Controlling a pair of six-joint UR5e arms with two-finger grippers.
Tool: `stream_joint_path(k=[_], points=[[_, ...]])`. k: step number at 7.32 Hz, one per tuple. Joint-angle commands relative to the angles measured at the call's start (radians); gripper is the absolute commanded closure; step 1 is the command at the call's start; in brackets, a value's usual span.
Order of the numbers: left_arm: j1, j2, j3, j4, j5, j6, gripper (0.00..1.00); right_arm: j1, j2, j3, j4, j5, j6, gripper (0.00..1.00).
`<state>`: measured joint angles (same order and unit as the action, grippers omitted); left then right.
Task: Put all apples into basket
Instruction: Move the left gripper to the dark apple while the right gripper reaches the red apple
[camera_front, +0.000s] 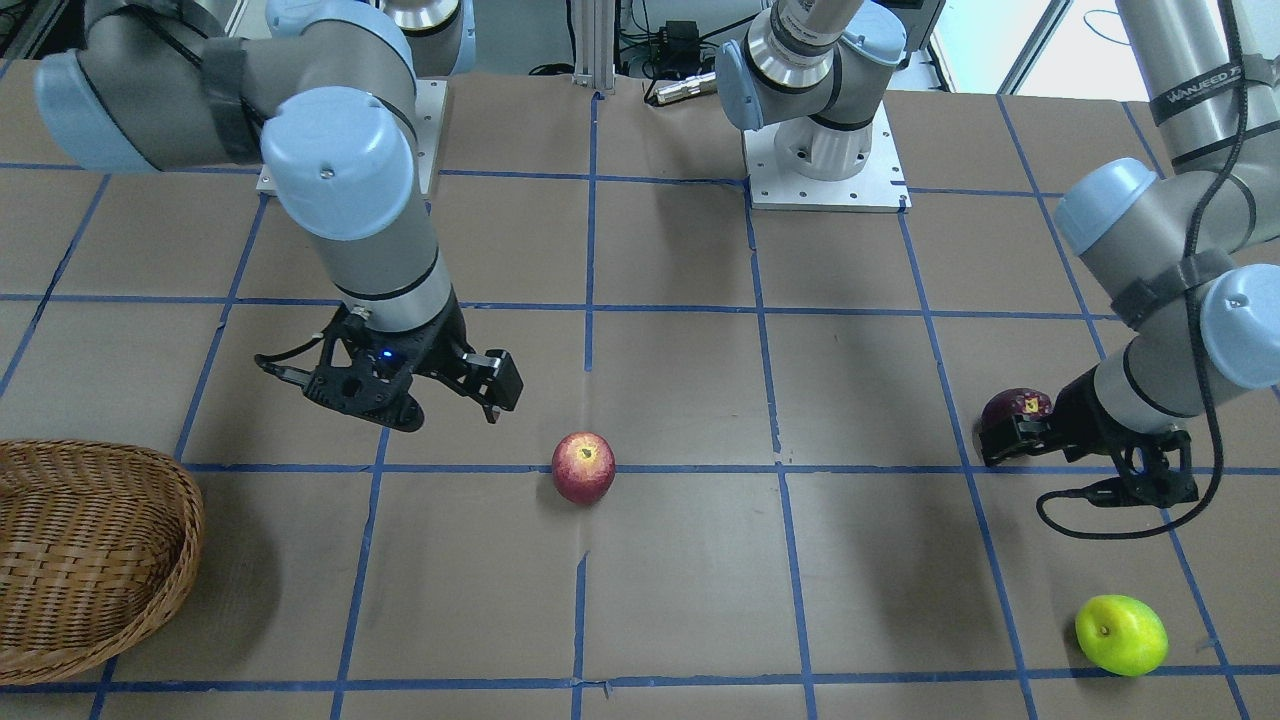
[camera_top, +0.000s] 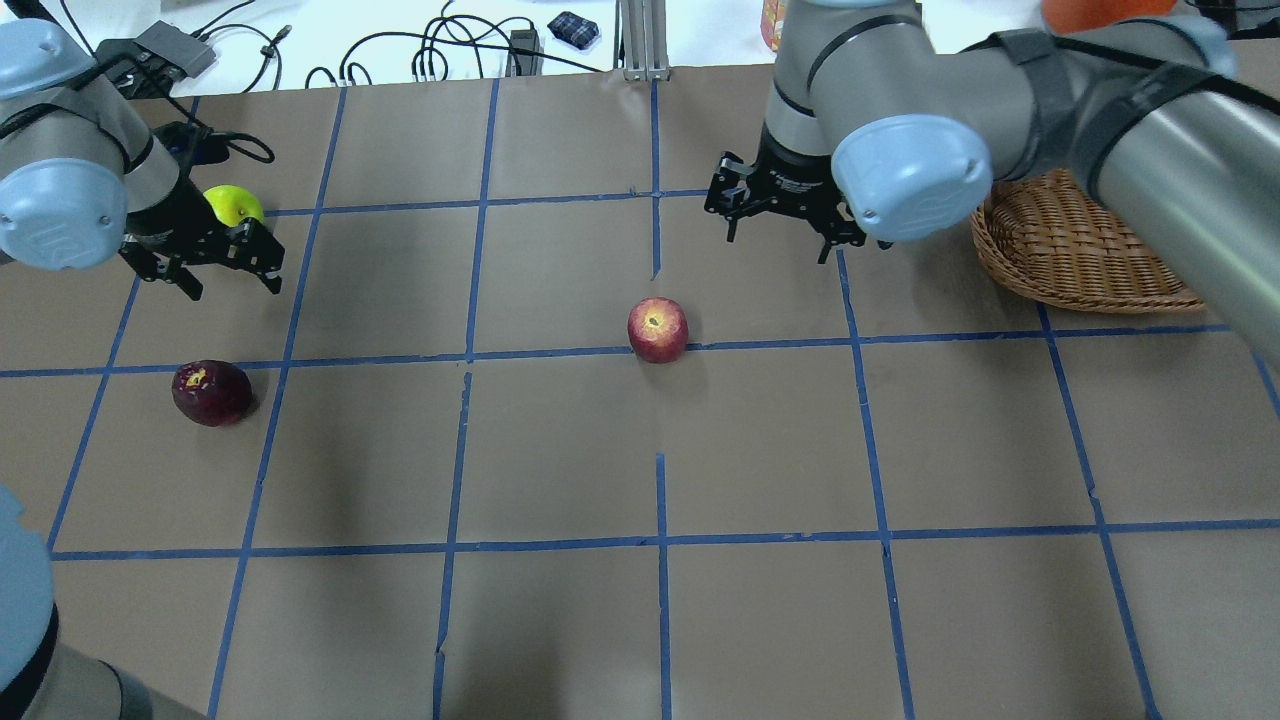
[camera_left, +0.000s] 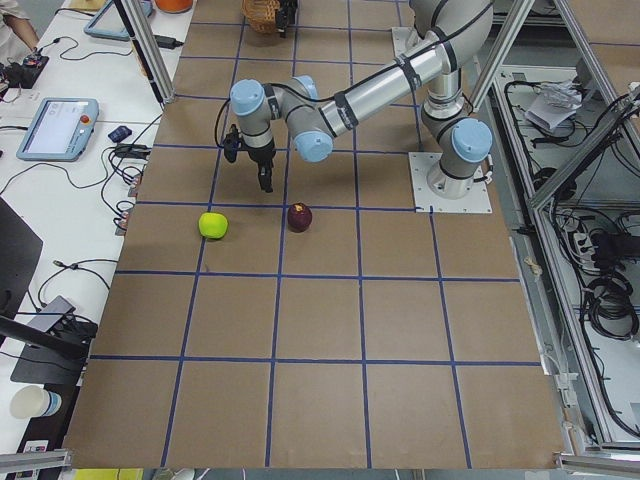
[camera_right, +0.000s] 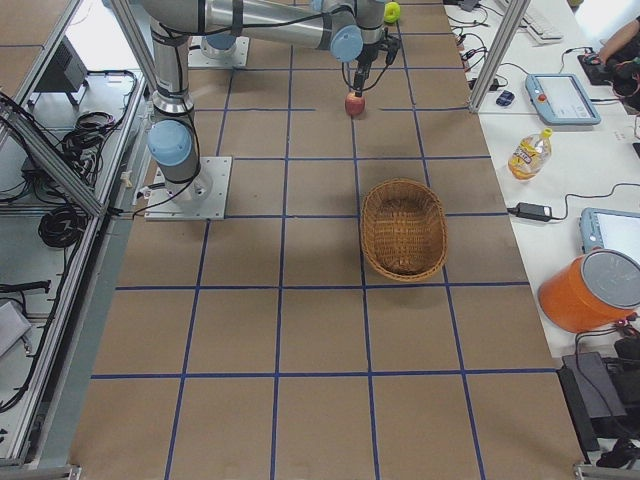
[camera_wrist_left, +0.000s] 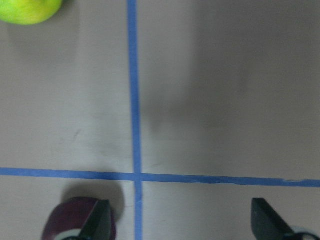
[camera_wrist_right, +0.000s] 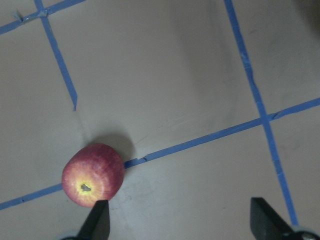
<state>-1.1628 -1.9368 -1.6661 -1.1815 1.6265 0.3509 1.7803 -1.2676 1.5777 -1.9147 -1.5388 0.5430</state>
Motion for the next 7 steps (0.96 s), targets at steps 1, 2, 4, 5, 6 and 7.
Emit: stream_joint_path(k=[1,2,4,5,6,7], points=[[0.073,-0.027,-0.006,-0.006,0.013,0.072,0.00,0.082,0.091,0.001,-0.085,0.053,0.141,0.00],[0.080,-0.030,-0.035,-0.004,0.015,0.075,0.00,0.114,0.131,-0.001,-0.133,0.054,0.143,0.00],[0.083,-0.028,-0.113,0.025,0.012,0.079,0.00,0.129,0.184,-0.001,-0.141,0.057,0.164,0.00],[0.089,-0.030,-0.115,0.022,0.015,0.080,0.00,0.139,0.207,-0.001,-0.188,0.058,0.166,0.00],[0.100,-0.028,-0.115,0.019,0.021,0.080,0.00,0.140,0.229,-0.001,-0.208,0.063,0.164,0.00],[0.106,-0.031,-0.116,0.017,0.021,0.079,0.00,0.140,0.240,-0.001,-0.210,0.063,0.164,0.00]])
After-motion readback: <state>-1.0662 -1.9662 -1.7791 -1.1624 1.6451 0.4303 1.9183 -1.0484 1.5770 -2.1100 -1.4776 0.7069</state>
